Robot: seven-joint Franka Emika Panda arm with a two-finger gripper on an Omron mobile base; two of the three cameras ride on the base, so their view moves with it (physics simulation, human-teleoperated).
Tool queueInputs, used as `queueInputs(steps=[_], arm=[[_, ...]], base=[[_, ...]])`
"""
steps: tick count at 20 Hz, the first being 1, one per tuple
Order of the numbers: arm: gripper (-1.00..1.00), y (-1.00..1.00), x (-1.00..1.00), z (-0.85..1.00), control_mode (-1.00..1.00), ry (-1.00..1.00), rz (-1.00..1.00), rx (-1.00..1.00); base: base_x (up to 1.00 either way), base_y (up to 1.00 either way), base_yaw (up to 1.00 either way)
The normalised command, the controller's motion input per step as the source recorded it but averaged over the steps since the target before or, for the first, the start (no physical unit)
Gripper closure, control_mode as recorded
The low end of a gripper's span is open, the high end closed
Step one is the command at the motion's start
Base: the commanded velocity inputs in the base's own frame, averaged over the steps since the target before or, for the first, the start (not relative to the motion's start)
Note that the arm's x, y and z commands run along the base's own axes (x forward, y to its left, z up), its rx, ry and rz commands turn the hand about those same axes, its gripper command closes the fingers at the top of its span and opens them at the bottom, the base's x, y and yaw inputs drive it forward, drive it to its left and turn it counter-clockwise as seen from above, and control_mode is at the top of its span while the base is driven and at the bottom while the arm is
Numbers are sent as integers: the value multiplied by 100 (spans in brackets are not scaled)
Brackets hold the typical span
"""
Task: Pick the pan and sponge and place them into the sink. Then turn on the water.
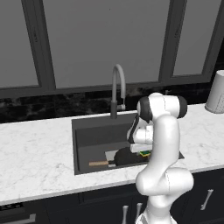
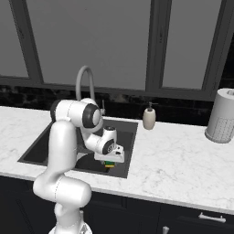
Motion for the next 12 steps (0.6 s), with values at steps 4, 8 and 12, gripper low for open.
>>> queueInputs(steps=[4,8,12], arm=[[-100,8,3,-7,-100,0,0,0],[-100,8,5,-10,-100,0,0,0],[-100,1,0,32,-100,-2,0,3]], base=[[0,0,0],[0,0,0],[0,0,0]])
